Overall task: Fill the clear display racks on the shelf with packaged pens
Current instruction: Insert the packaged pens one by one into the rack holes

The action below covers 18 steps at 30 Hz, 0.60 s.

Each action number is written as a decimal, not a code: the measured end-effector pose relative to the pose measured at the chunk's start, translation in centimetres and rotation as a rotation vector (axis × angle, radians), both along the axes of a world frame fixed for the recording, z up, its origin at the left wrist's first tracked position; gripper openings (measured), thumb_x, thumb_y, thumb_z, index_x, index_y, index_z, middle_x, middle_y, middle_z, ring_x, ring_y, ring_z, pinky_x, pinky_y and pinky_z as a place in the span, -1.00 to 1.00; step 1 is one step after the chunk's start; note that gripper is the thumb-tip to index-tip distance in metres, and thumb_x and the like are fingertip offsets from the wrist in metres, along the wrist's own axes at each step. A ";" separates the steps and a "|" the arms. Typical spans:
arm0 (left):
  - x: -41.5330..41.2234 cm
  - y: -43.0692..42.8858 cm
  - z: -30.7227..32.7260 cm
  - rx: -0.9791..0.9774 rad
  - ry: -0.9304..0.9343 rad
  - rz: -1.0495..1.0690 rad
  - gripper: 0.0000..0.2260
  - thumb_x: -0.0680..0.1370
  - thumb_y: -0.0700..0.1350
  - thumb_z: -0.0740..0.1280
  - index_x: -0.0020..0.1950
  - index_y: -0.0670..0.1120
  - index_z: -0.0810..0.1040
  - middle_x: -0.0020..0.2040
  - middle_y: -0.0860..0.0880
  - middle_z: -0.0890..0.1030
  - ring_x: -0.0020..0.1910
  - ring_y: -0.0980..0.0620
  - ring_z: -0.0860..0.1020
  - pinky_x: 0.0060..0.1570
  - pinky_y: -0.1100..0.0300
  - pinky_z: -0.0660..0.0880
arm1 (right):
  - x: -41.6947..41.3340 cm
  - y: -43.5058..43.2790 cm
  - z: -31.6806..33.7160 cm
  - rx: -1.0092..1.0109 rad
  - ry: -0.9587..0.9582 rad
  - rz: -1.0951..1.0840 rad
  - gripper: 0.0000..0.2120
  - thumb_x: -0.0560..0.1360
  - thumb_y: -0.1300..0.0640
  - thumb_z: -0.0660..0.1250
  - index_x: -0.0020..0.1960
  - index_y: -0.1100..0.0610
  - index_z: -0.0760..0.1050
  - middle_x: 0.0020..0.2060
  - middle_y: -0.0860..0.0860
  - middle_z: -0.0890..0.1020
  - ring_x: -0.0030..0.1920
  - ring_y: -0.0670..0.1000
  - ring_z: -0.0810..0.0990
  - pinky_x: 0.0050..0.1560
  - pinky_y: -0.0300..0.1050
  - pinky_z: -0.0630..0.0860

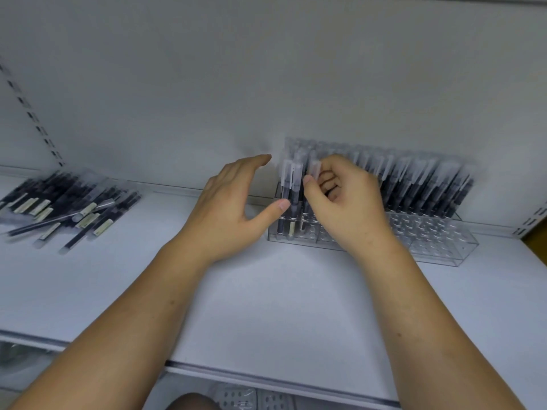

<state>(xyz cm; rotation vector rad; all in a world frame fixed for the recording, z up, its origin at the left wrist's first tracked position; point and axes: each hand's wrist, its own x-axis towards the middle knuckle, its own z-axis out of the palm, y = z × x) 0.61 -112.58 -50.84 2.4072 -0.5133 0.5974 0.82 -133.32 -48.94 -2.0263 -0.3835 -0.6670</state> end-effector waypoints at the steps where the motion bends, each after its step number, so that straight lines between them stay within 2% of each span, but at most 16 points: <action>1: 0.0 0.0 0.0 0.000 0.003 0.002 -0.34 0.56 0.36 0.24 0.59 0.11 0.28 0.51 0.15 0.41 0.51 0.13 0.33 0.48 -0.04 0.32 | -0.1 0.0 0.1 -0.002 0.000 -0.004 -0.93 0.54 0.15 0.43 -0.10 0.09 0.56 -0.34 -0.15 0.59 -0.31 -0.18 0.56 -0.26 -0.36 0.43; 6: 0.1 0.1 -0.1 -0.005 0.000 0.002 -0.37 0.57 0.34 0.25 0.57 0.11 0.29 0.48 0.17 0.43 0.48 0.14 0.36 0.46 -0.04 0.34 | -0.3 0.1 0.5 0.064 -0.046 -0.035 -0.89 0.53 0.12 0.46 0.02 0.09 0.58 -0.29 -0.14 0.59 -0.30 -0.16 0.57 -0.25 -0.37 0.45; 9: 0.1 0.2 0.0 -0.011 0.003 0.008 -0.40 0.58 0.34 0.25 0.56 0.11 0.31 0.46 0.16 0.44 0.46 0.13 0.38 0.43 -0.07 0.37 | -0.2 -0.2 0.8 0.097 -0.118 -0.069 -0.89 0.54 0.12 0.44 0.04 0.08 0.57 -0.21 -0.08 0.61 -0.23 -0.11 0.58 -0.20 -0.29 0.46; 12: -0.1 0.6 0.9 -0.015 -0.011 0.043 -0.42 0.60 0.33 0.25 0.54 0.10 0.32 0.46 0.15 0.43 0.45 0.12 0.39 0.42 -0.05 0.38 | -0.4 -0.7 1.5 0.054 -0.221 -0.120 -0.87 0.54 0.13 0.41 0.09 0.08 0.56 -0.06 -0.01 0.61 -0.06 -0.04 0.60 -0.04 -0.22 0.50; 15: -0.2 1.8 2.6 0.012 -0.006 0.110 -0.43 0.61 0.31 0.26 0.54 0.08 0.34 0.45 0.13 0.43 0.44 0.09 0.41 0.38 -0.02 0.40 | -0.8 -0.4 3.1 -0.025 -0.283 -0.130 -0.84 0.55 0.12 0.41 0.12 0.11 0.58 0.02 -0.05 0.55 0.05 0.01 0.57 0.09 -0.24 0.46; 18: -0.7 4.1 3.5 0.080 0.059 0.160 -0.41 0.59 0.31 0.26 0.54 0.05 0.36 0.43 0.09 0.47 0.40 0.02 0.44 0.36 -0.05 0.43 | -1.2 1.5 4.8 -0.141 -0.296 -0.063 -0.80 0.53 0.07 0.41 0.13 0.09 0.59 0.02 -0.09 0.55 0.10 0.05 0.55 0.14 -0.04 0.49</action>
